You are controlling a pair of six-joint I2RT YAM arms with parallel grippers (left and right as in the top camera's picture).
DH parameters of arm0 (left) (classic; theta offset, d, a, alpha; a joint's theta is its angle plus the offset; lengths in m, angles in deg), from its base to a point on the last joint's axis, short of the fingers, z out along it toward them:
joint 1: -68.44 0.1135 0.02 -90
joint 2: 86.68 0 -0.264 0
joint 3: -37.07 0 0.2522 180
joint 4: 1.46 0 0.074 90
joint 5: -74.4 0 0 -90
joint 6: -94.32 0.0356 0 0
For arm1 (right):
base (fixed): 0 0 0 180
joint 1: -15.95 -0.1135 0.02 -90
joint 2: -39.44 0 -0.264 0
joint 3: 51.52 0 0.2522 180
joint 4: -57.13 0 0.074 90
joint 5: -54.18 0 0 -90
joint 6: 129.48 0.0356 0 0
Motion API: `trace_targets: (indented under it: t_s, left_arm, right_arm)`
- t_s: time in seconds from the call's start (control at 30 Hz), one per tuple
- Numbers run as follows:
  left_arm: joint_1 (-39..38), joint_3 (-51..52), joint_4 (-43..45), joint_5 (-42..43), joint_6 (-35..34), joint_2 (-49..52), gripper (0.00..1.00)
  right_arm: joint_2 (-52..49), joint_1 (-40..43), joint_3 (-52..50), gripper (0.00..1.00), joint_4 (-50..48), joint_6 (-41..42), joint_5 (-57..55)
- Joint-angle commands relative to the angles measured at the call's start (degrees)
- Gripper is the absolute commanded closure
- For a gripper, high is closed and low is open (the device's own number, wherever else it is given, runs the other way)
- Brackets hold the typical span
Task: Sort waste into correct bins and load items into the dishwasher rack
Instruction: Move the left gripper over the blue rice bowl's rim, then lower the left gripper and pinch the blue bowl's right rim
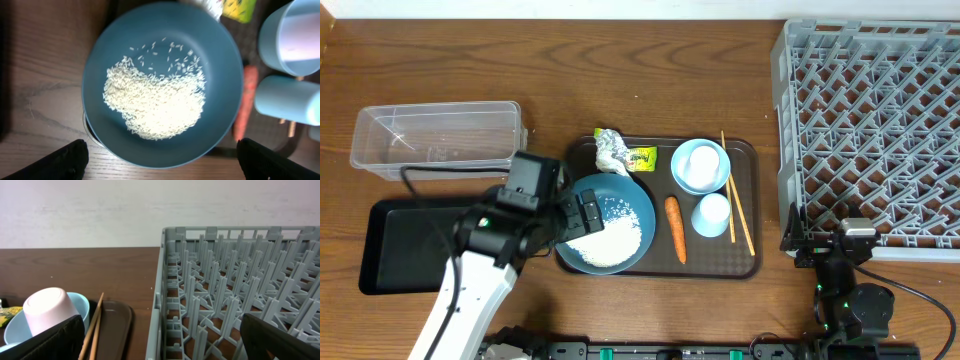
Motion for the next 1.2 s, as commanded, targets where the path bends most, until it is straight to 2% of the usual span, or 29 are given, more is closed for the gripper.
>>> trace_targets:
  t_s: [0.0,0.2,0.33,0.67,0.83,1.17]
  left_arm:
    - [-2.32,-1.01,0.28,0.39,1.03,2.62,0.02]
    - [-11.61,-1.01,4.72,0.28,2.97,6.16,0.03]
    - [-15.32,-1.01,6.49,-3.04,2.67,8.04,0.03]
    - [-21.59,-1.01,8.57,-3.61,1.64,14.86,0.05]
    - [-24.59,-1.01,10.88,-7.10,1.60,18.18,0.05]
    - [-25.55,-1.01,13.55,-9.57,1.88,23.10,0.06]
  right_arm:
    - [0.31,0.31,-0.07,0.01,0.26,-0.68,-0.17]
    - [0.31,0.31,-0.07,0.01,0.24,-0.68,-0.17]
    - [0.31,0.31,-0.07,0.01,0.26,-0.68,-0.15]
    - [0.31,0.31,-0.07,0.01,0.26,-0.68,-0.17]
    - [0.31,0.31,-0.07,0.01,0.24,-0.68,-0.17]
    - [0.31,0.31,-0.07,0.01,0.26,-0.68,-0.17]
